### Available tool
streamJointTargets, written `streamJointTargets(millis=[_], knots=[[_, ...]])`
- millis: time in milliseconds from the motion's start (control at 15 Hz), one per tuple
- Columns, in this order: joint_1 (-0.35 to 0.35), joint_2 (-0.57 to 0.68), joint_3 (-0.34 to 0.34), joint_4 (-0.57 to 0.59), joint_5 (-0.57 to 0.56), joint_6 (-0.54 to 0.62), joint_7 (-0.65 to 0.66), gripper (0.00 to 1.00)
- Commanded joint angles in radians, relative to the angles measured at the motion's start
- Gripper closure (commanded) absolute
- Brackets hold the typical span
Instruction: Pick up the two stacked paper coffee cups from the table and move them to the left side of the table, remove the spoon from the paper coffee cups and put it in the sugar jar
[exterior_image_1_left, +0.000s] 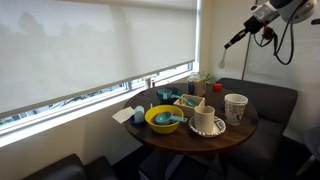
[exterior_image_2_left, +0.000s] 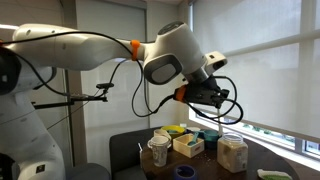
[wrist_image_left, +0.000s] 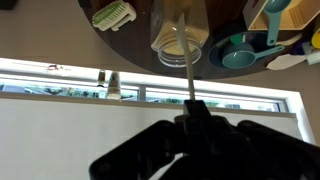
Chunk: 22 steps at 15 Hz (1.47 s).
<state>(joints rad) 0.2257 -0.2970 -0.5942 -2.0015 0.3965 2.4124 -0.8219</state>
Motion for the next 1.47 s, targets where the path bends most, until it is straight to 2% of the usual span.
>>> streamJointTargets(millis=[0,267,333,400,600,667,1000,1400], knots=[[-0.067,0.205,0.011,0.227,0.116,-0.158,-0.068,0.99],[-0.218,0.330,0.100,0.359,0.267,-0.265,-0.106,0.99],[-0.246,0.265,0.161,0.273,0.198,-0.205,-0.085,0.96],[-0.276,0.293,0.178,0.302,0.220,-0.223,-0.090,0.96],[-0.304,0.323,0.190,0.334,0.233,-0.236,-0.090,0.96],[-0.304,0.323,0.190,0.337,0.234,-0.239,-0.090,0.99],[-0.402,0.434,0.278,0.470,0.436,-0.260,-0.158,0.99],[-0.501,0.592,0.369,0.628,0.495,-0.359,-0.125,0.99]])
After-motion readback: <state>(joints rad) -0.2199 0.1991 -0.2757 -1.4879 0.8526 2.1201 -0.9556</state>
